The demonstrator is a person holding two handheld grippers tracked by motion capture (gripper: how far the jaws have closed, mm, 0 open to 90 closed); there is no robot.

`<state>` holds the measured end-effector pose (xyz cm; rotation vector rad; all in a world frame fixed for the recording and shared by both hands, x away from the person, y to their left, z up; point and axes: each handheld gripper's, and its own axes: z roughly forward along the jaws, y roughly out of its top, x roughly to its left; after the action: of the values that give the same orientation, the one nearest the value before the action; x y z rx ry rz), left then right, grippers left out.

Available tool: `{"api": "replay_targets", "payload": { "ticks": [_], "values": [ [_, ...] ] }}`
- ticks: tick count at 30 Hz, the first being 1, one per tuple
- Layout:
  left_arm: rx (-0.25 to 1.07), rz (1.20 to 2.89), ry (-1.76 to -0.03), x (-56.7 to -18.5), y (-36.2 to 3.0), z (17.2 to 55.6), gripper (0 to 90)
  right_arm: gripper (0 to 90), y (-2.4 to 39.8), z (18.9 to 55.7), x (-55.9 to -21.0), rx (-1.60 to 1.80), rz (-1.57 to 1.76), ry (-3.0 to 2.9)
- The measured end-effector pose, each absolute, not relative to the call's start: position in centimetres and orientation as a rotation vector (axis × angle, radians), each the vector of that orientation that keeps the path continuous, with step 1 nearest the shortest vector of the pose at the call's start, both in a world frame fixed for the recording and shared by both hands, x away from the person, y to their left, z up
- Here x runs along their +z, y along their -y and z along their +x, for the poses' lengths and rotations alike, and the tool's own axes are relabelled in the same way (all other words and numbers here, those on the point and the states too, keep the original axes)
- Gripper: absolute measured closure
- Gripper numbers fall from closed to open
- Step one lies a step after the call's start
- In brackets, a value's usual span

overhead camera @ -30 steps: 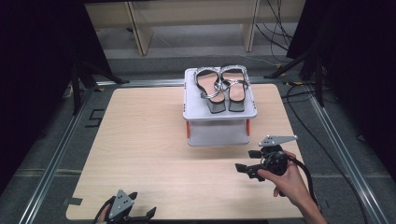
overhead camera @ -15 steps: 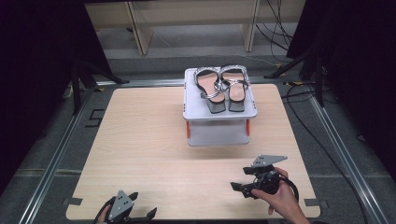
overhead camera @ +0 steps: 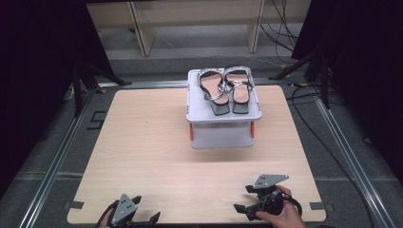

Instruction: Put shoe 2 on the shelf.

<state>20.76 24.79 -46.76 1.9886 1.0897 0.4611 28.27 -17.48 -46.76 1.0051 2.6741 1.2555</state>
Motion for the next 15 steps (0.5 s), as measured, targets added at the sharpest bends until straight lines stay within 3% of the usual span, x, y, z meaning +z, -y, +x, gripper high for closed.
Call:
{"api": "replay_targets", "payload": {
  "ticks": [15],
  "values": [
    [0.463, 1.998, -1.086, -46.9, -24.7, 20.8, 14.8, 16.3, 18.1, 27.0, -46.9, 1.202, 0.977, -2.659]
  ]
}}
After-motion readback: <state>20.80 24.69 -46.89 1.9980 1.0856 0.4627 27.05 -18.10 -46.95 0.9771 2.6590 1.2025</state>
